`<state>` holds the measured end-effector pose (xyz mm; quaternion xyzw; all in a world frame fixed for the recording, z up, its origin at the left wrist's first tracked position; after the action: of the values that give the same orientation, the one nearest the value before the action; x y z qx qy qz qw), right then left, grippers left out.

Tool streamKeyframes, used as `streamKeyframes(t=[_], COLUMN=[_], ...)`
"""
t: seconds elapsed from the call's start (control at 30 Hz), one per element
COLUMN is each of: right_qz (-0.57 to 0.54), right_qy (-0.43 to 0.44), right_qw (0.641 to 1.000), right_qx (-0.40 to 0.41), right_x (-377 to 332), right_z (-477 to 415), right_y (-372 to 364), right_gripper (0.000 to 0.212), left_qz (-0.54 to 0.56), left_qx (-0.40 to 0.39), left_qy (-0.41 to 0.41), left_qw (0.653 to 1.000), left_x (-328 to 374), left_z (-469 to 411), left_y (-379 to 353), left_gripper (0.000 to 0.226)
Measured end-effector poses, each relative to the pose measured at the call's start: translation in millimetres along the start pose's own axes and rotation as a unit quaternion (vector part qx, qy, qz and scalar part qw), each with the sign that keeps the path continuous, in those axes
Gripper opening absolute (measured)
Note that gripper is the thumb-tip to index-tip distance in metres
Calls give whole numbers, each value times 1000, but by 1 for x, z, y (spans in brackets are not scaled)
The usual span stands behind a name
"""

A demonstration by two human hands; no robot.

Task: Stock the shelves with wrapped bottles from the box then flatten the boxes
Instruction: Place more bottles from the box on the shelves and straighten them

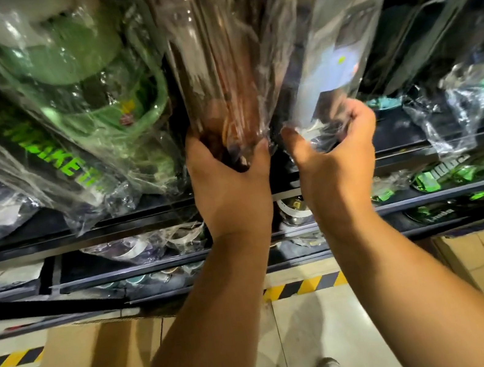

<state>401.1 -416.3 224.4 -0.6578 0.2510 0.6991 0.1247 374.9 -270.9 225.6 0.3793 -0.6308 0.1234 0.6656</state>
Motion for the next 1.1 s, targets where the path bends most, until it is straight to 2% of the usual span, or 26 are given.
streamKeyframes(t=[0.13,0.23,0.3,0.33,0.4,0.47,0.53,0.6,0.67,0.73,0.83,0.93,1.0,1.1], right_qz=[4,-2,-2,1,10,45,74,77,68,72,93,129,180,220], right_qy=[20,39,54,56,72,113,129,129,118,99,58,26,20,33], right_qw=[1000,999,997,996,994,991,989,988,987,987,989,990,982,973], right_qx=[3,-29,-62,-76,-83,-62,-19,39,81,104,95,54,48,54], right_x=[0,3,5,7,7,7,9,14,18,22,29,31,28,24], right_z=[1,0,0,0,1,-2,-11,-26,-42,-60,-92,-115,-124,-131], right_y=[1,4,9,15,33,61,93,123,145,158,164,160,158,155], right_gripper=[57,59,72,80,79,70,60,51,49,56,89,114,119,118], left_qz=[-17,9,21,28,57,68,58,46,25,2,2,-1,-5,-23], left_qx=[-13,-35,-51,-51,-30,10,17,-37,-125,-191,-223,-182,-158,-125], left_qy=[-18,-17,-10,-9,-5,-3,-26,-103,-149,-166,-117,-53,-5,-8], left_qw=[1000,999,998,998,998,998,998,993,981,967,968,982,987,992], left_x=[1,-4,-6,-8,-11,-12,-7,7,23,39,55,66,71,71], left_z=[0,1,4,8,24,49,80,105,121,129,124,109,98,79], left_y=[0,0,0,1,4,8,5,-10,-36,-65,-106,-141,-156,-169], left_gripper=[75,81,89,91,88,81,73,64,60,64,81,92,96,88])
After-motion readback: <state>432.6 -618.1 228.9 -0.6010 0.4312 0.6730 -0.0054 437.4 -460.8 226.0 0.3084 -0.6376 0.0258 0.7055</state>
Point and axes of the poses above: each hand's wrist, its own z-axis away from the middle knuckle, its own y-axis out of the back of the hand, x = y × z, the point moved 5 cm from there along -z, towards the middle knuckle, and after that the axes turned 4 degrees about x, right-handed, at the moved point
